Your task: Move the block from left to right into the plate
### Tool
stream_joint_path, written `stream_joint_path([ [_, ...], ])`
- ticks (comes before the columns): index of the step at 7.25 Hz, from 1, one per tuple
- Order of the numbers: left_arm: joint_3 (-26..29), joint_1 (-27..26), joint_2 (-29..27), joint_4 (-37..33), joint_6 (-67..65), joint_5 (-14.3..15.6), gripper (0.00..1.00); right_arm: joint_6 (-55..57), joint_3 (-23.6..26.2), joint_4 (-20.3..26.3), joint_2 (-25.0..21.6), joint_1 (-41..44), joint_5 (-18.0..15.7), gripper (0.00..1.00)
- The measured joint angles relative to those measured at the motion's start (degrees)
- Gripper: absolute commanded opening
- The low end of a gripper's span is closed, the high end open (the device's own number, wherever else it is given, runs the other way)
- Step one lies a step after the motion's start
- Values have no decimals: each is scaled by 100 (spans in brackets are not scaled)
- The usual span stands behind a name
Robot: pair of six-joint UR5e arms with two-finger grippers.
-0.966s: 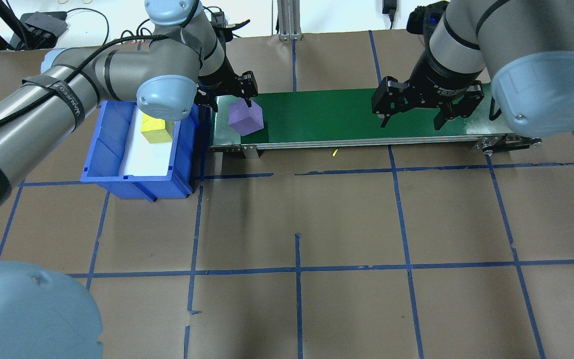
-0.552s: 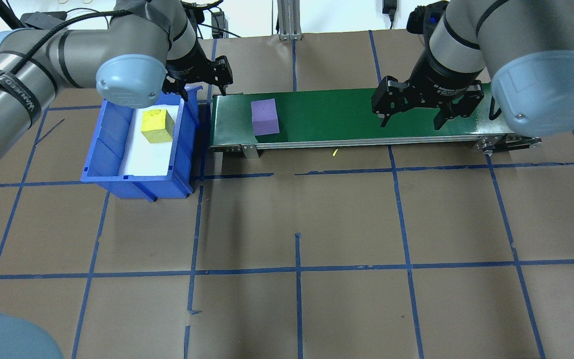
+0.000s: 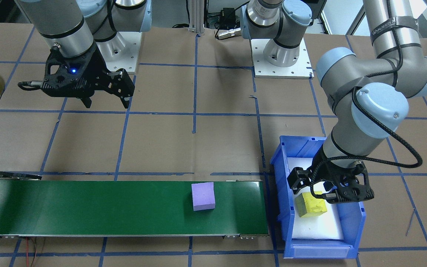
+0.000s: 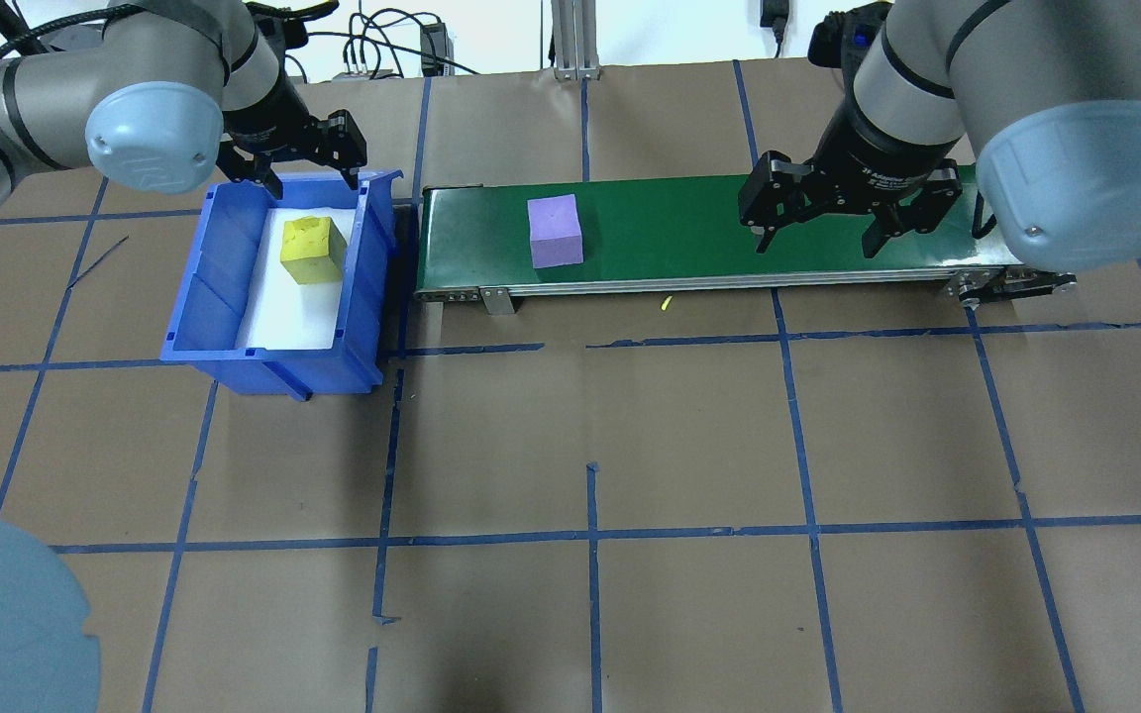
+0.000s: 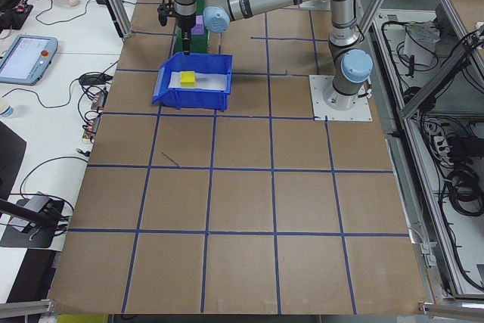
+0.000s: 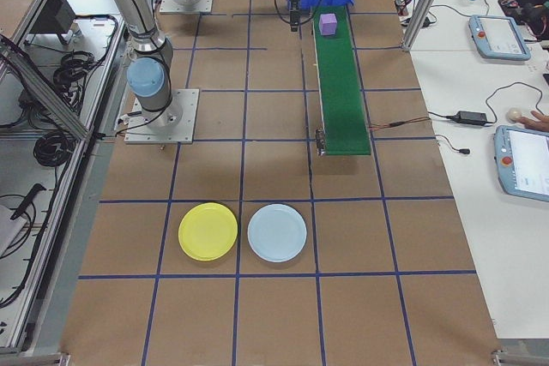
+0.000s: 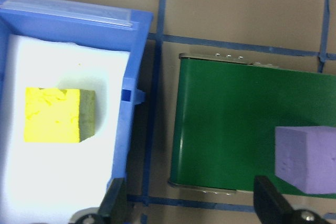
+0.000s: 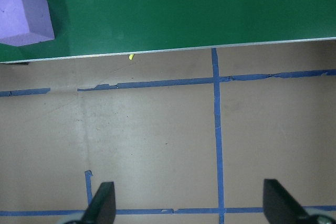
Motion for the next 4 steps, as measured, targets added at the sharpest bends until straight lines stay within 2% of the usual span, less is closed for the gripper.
stream_joint_path([
  [2,5,209,-323,162,72,3,88,-10,-3,22,2,-12,0,100],
  [4,1,330,-492,268,101,7,88,-18,-23,259,37,-32,-13,100],
])
